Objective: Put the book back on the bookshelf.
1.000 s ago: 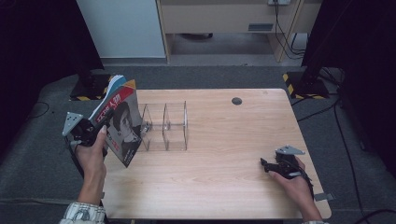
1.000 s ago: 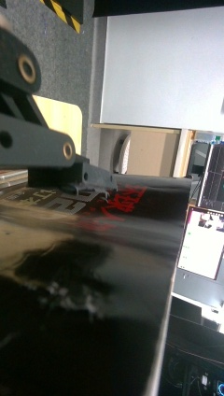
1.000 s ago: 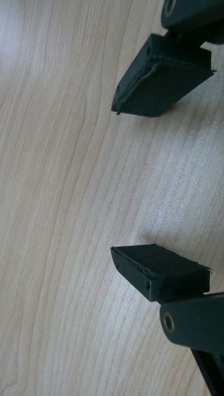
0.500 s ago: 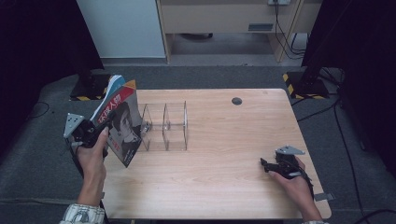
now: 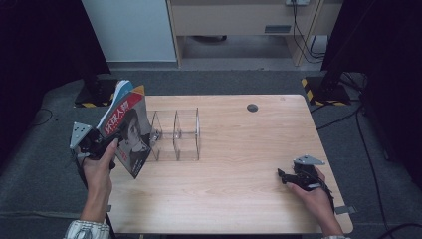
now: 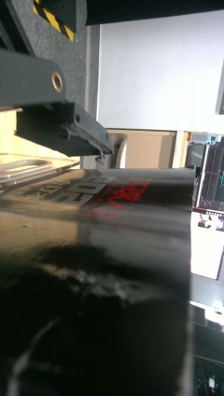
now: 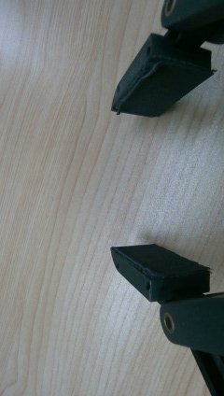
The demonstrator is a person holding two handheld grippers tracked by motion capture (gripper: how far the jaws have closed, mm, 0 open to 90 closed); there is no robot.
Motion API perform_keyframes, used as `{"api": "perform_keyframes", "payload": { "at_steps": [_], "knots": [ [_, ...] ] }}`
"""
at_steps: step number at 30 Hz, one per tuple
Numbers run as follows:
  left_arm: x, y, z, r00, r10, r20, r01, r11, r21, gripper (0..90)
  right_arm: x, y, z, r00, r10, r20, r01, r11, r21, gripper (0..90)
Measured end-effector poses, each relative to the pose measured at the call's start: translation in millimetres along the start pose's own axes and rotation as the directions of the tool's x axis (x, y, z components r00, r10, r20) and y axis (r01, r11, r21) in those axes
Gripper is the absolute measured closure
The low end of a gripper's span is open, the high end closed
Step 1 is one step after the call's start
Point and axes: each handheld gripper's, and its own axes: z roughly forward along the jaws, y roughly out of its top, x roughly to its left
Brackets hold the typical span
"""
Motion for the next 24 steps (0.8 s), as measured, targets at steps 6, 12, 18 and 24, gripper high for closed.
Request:
{"api": "perform_keyframes", "payload": {
  "at_steps": [6,12,18,24],
  "knots": [
    [-2.8,-2.1,-1.2,0.9998,0.019,0.002,-0.019,0.9997,0.016,16.9,0.0,0.0,0.0,1.0,0.0,0.0,0.0,1.0,0.0,25.6],
    [-5.0,-3.9,-2.4,0.9995,0.024,0.018,-0.025,0.9994,0.025,10.6,0.0,0.0,0.0,1.0,0.0,0.0,0.0,1.0,0.0,25.6],
    [-7.5,-5.5,-4.4,0.9991,0.037,0.019,-0.037,0.9988,0.031,6.6,0.1,0.0,0.1,1.0,0.002,0.0,-0.002,1.0,-0.001,25.6],
    [-9.6,-7.9,-6.2,0.999,0.037,0.027,-0.037,0.9987,0.033,4.9,0.0,0.0,0.0,1.0,0.0,0.0,0.0,1.0,0.0,25.5]
  ]
}}
